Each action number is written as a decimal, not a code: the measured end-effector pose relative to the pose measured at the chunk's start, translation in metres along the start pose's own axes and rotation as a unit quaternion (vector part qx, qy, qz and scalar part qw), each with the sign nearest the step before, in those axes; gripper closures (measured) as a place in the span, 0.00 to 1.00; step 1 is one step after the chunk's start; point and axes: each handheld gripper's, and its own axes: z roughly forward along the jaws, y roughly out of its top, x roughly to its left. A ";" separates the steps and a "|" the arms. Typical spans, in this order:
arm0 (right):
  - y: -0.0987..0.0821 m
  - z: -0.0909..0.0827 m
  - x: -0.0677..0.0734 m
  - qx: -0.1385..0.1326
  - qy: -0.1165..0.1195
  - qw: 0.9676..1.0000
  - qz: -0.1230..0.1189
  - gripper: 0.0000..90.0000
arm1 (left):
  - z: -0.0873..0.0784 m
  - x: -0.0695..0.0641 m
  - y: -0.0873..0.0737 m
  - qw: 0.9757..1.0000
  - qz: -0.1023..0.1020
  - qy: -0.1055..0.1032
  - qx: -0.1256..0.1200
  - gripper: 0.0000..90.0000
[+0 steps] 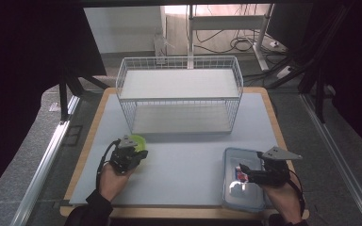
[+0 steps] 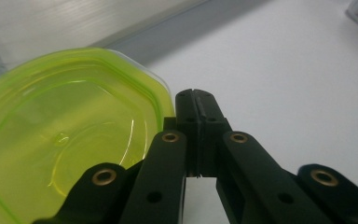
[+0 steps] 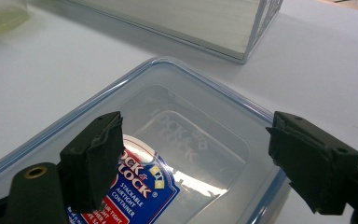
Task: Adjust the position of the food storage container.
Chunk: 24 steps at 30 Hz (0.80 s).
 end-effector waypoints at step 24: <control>-0.004 -0.022 -0.008 0.024 -0.005 1.000 0.013 0.73 | -0.014 -0.003 -0.012 0.999 0.015 0.001 -0.030 0.94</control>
